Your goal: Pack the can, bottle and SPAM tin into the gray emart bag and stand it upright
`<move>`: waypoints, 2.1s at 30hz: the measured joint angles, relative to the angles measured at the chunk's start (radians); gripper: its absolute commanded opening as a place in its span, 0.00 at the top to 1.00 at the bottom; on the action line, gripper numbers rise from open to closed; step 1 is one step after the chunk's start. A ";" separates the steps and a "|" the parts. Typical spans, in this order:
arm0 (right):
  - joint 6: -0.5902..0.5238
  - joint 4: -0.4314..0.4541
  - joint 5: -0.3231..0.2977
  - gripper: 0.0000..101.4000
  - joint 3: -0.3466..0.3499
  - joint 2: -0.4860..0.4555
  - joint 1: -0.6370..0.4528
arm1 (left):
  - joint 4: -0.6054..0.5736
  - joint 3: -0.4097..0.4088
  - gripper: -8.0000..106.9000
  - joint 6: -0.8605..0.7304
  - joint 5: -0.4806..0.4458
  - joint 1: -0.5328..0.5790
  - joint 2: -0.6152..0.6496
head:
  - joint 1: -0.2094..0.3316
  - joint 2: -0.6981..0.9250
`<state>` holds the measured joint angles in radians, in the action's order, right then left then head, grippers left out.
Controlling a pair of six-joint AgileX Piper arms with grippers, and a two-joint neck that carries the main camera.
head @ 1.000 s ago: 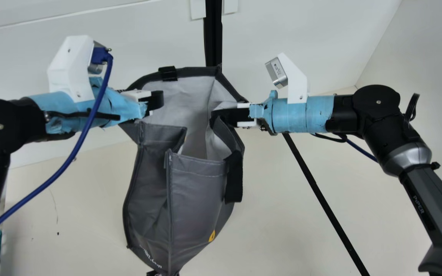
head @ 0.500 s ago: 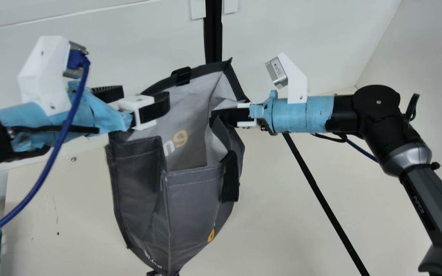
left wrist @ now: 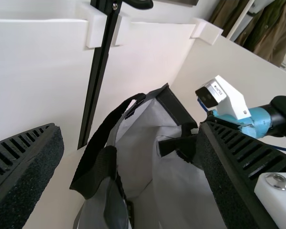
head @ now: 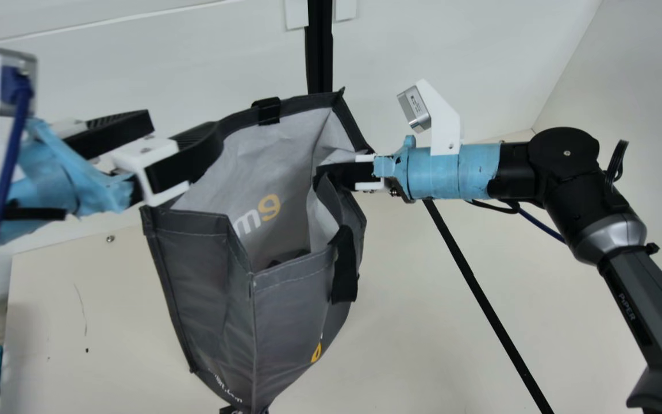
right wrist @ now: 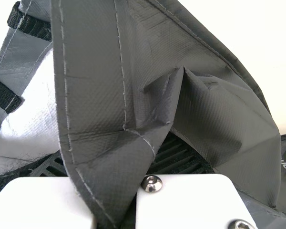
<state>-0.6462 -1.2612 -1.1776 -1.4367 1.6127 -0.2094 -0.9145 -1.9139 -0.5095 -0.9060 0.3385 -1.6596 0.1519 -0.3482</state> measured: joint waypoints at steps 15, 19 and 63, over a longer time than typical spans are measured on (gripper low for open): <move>0.000 0.000 0.000 1.00 0.000 0.000 0.000 | 0.064 0.129 0.15 -0.013 -0.001 -0.077 0.145 | -0.002 0.002; 0.000 0.000 0.000 1.00 0.000 0.000 0.000 | 0.144 0.150 0.15 0.018 -0.004 -0.095 0.170 | 0.000 0.002; 0.000 0.000 0.000 1.00 0.000 0.000 0.000 | 0.775 0.402 0.15 0.282 -0.074 -0.214 0.300 | 0.000 0.000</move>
<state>-0.6462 -1.2612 -1.1776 -1.4367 1.6127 -0.2094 -0.1396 -1.5117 -0.2274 -0.9804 0.1249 -1.3598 0.1519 -0.3482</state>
